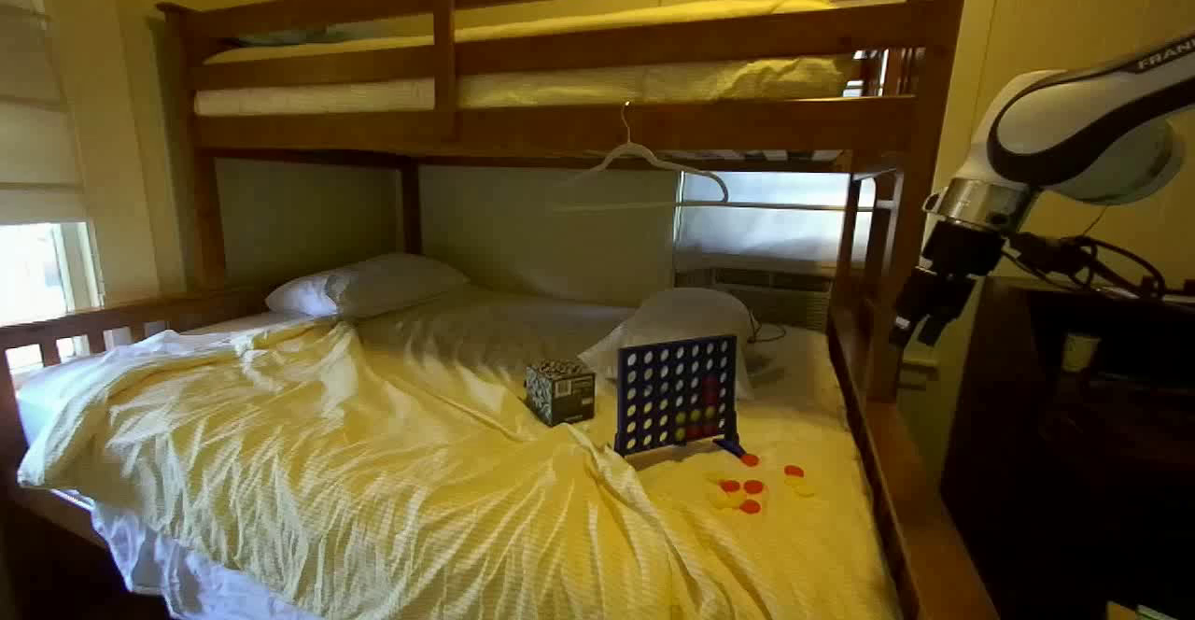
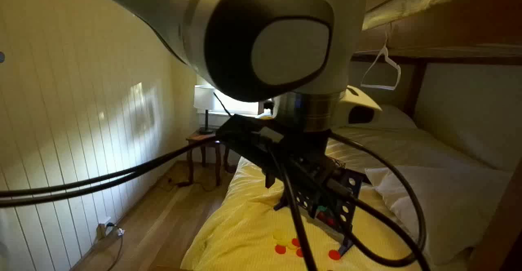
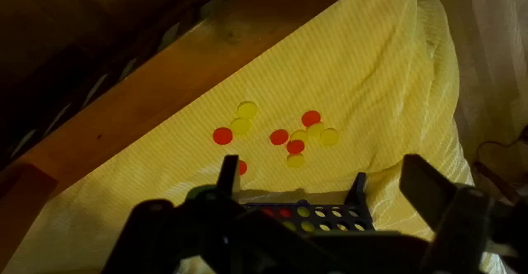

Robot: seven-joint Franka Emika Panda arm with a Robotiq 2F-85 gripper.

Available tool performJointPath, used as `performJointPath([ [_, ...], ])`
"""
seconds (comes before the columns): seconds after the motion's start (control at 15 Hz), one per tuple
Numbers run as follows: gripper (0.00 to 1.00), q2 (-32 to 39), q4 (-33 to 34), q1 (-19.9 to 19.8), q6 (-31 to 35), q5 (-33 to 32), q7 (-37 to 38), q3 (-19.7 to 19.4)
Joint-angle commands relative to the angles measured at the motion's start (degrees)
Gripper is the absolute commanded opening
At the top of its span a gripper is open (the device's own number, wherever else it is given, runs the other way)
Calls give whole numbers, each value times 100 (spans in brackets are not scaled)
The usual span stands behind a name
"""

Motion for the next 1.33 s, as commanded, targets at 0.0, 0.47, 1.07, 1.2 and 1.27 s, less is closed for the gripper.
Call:
performJointPath([
  [0.0,100,17,10,-72,-13,65,-48,70],
  [0.47,100,17,10,-72,-13,65,-48,70],
  [1.07,100,1142,144,74,1179,273,227,109],
  [1.2,100,1441,165,136,1527,357,184,130],
  [1.27,100,1607,191,165,1688,390,178,145],
])
